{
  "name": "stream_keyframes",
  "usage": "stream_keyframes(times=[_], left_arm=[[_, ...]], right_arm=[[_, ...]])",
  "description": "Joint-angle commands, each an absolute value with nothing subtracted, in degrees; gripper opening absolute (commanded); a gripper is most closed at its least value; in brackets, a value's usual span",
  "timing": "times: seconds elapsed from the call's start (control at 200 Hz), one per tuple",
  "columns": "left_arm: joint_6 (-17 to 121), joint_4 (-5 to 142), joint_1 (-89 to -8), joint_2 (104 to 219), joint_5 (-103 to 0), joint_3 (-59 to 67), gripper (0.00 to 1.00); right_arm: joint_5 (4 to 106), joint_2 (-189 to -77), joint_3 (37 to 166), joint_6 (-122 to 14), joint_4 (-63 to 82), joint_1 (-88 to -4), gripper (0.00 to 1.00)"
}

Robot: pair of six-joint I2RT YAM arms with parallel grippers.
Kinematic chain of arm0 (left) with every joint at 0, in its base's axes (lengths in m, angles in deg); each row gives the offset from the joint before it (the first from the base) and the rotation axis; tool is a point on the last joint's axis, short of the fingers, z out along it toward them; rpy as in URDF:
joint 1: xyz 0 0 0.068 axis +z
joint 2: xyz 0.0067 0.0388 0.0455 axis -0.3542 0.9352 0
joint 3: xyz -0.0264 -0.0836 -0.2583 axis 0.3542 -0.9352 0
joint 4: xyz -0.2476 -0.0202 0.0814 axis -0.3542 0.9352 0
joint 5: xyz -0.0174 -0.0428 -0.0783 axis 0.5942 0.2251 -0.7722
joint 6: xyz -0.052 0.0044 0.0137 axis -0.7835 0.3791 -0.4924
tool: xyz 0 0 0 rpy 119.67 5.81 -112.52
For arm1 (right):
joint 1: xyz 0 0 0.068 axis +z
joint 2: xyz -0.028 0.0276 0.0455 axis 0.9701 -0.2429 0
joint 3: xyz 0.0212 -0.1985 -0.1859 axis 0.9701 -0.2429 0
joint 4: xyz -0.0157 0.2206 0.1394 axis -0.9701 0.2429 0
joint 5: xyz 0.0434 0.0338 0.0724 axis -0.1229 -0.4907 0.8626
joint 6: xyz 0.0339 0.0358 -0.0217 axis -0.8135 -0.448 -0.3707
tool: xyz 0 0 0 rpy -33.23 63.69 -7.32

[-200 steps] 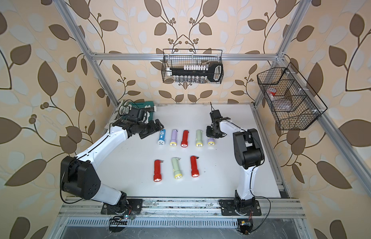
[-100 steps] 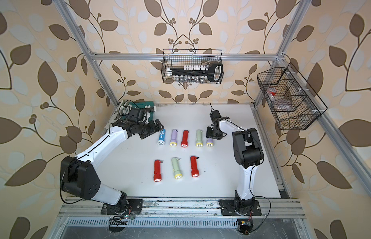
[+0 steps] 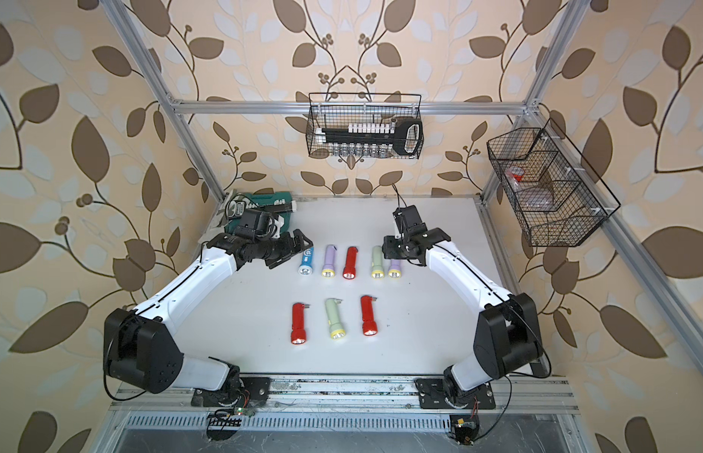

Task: Close the plug at the bottom of the flashlight
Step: Place the flashlight at the center of the board, then pick up the flashlight from the center of the board.

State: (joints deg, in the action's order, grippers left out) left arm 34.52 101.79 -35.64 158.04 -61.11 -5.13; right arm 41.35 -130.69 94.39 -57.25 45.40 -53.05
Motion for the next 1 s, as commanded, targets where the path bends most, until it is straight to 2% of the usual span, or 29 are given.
stream_keyframes(times=[0.0,0.17,0.39,0.63,0.995], left_arm=[[32.3,99.6,-35.2,153.4,-66.4,-10.1,0.99],[31.8,97.9,-35.3,150.8,-68.2,-15.7,0.99],[39.5,103.5,-35.3,155.7,-70.9,-13.7,0.99],[40.8,103.7,-35.2,157.4,-71.4,-13.1,0.99],[40.3,103.1,-35.1,157.0,-71.7,-13.6,0.99]], right_arm=[[37.9,-127.4,90.2,-58.1,46.4,-49.2,0.55],[36.3,-124.2,85.2,-62.2,46.9,-40.7,0.55],[30.8,-126.6,81.6,-68.9,46.2,-29.6,0.55],[30.9,-131.4,78.9,-76.3,44.8,-26.3,0.52],[31.2,-139.3,78.7,-78.1,40.2,-26.1,0.50]])
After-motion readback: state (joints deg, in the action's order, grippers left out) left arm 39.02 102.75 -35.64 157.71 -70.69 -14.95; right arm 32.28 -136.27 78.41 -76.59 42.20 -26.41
